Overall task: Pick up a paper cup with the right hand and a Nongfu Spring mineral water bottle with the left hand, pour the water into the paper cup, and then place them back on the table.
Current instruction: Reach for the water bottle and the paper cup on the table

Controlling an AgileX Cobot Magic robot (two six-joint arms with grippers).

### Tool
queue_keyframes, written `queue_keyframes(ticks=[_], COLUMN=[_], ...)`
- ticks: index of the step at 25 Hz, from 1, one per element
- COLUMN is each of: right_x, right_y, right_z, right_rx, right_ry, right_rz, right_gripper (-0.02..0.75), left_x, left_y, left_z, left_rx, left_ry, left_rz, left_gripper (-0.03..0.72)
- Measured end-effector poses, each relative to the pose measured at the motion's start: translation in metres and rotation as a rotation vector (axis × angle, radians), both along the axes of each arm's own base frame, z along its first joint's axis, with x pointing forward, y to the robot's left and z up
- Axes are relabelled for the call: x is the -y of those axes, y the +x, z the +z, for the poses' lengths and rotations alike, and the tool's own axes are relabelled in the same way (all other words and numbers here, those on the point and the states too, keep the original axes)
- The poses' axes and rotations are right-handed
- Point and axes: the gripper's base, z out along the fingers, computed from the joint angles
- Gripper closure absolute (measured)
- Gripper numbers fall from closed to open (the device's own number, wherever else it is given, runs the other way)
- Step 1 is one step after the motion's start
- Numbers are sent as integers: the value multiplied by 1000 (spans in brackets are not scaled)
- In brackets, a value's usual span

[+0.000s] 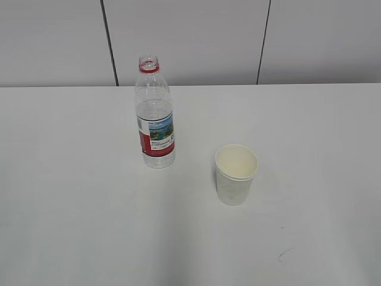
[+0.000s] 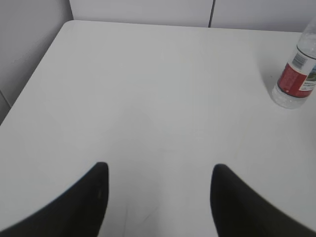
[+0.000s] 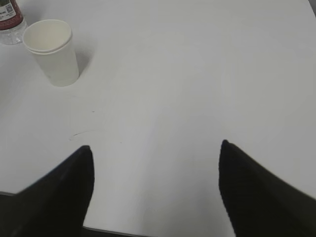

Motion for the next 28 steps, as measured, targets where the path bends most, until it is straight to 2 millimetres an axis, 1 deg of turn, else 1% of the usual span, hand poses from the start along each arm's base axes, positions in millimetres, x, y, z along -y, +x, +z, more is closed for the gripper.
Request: queue_keyframes(ticks=[28], right_x=[0], right_y=[0], right_z=[0], right_rx=[0], right_ry=[0], right_rz=[0], right_gripper=[157], left_x=[0], left_y=[0], left_z=[0], left_rx=[0], left_ry=[0], left_rz=[0], left_gripper=[287])
